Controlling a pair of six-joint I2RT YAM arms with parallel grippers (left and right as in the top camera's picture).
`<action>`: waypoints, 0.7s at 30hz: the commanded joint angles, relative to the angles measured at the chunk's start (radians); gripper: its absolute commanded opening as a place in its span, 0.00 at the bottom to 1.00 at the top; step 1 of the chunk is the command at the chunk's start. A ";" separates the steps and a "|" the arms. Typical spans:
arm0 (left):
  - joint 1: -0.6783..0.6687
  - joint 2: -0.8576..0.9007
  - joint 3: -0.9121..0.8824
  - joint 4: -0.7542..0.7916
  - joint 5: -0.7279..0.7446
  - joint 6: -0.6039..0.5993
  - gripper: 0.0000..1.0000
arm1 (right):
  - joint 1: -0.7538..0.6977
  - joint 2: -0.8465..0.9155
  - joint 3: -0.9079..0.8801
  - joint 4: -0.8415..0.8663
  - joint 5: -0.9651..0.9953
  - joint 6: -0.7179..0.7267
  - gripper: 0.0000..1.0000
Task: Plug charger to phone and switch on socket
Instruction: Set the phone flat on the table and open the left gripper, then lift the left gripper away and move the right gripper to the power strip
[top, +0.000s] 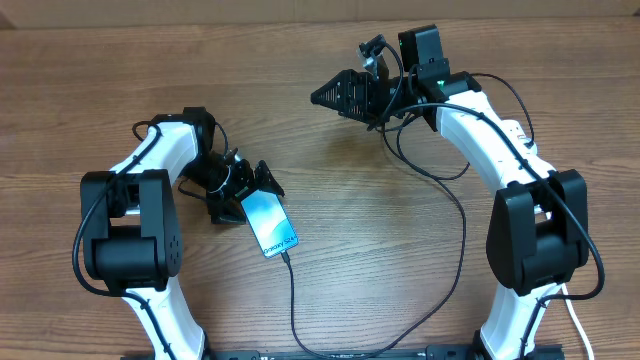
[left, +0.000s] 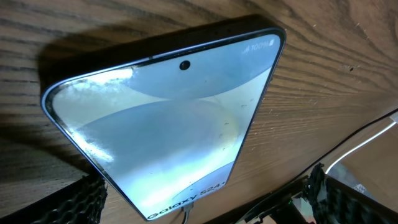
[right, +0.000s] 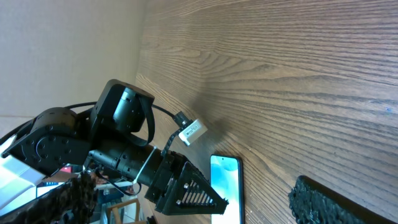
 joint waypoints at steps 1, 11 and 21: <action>0.006 0.051 -0.035 0.021 -0.225 0.006 1.00 | 0.000 -0.023 0.019 0.006 -0.003 -0.008 1.00; 0.005 -0.002 0.117 -0.011 -0.241 0.051 1.00 | -0.001 -0.023 0.019 0.005 0.023 -0.008 1.00; -0.030 -0.073 0.354 -0.091 -0.177 0.129 1.00 | -0.017 -0.024 0.043 -0.043 0.092 -0.069 1.00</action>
